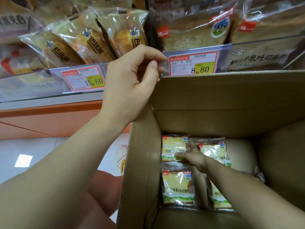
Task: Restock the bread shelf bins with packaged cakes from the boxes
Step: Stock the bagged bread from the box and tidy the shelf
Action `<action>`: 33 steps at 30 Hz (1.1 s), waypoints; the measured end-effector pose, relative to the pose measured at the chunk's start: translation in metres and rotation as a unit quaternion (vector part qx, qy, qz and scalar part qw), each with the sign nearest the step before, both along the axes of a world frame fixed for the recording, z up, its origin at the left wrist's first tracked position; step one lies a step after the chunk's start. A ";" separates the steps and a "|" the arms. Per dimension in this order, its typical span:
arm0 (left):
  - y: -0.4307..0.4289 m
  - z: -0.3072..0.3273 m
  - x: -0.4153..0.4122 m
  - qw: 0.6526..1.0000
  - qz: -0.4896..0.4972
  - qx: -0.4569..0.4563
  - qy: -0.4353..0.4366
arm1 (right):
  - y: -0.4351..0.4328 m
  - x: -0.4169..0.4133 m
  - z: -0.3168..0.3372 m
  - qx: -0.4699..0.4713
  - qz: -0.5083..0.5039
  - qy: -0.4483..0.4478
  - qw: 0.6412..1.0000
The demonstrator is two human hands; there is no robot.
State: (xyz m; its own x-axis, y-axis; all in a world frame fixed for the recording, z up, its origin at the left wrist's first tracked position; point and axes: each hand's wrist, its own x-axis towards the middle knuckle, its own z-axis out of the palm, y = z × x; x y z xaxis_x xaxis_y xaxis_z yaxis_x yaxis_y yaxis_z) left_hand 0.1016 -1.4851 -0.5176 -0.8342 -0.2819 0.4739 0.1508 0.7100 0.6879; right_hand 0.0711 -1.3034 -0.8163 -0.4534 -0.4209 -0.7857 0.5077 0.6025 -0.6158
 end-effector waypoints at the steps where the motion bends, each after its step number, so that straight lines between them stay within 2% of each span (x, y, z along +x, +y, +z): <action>1: 0.000 0.000 0.000 1.000 -0.003 0.005 -0.002 | -0.002 0.002 0.004 0.002 -0.006 -0.005 1.000; 5: 0.002 0.001 0.000 1.000 -0.001 0.013 -0.003 | -0.007 0.004 0.014 -0.030 -0.070 -0.072 0.995; 11: 0.004 0.001 0.000 1.000 0.012 -0.002 -0.006 | -0.012 0.007 0.015 -0.020 -0.053 -0.024 0.998; 18: 0.004 0.001 -0.002 1.000 0.014 -0.009 -0.005 | -0.005 0.008 0.012 -0.104 -0.081 -0.096 0.987; 27: 0.002 -0.002 -0.003 1.000 0.004 0.000 -0.008 | -0.001 0.019 0.018 -0.147 -0.047 -0.027 0.988; 33: 0.003 -0.002 -0.002 1.000 0.005 0.011 -0.010 | 0.004 0.021 0.022 -0.136 0.035 0.040 0.989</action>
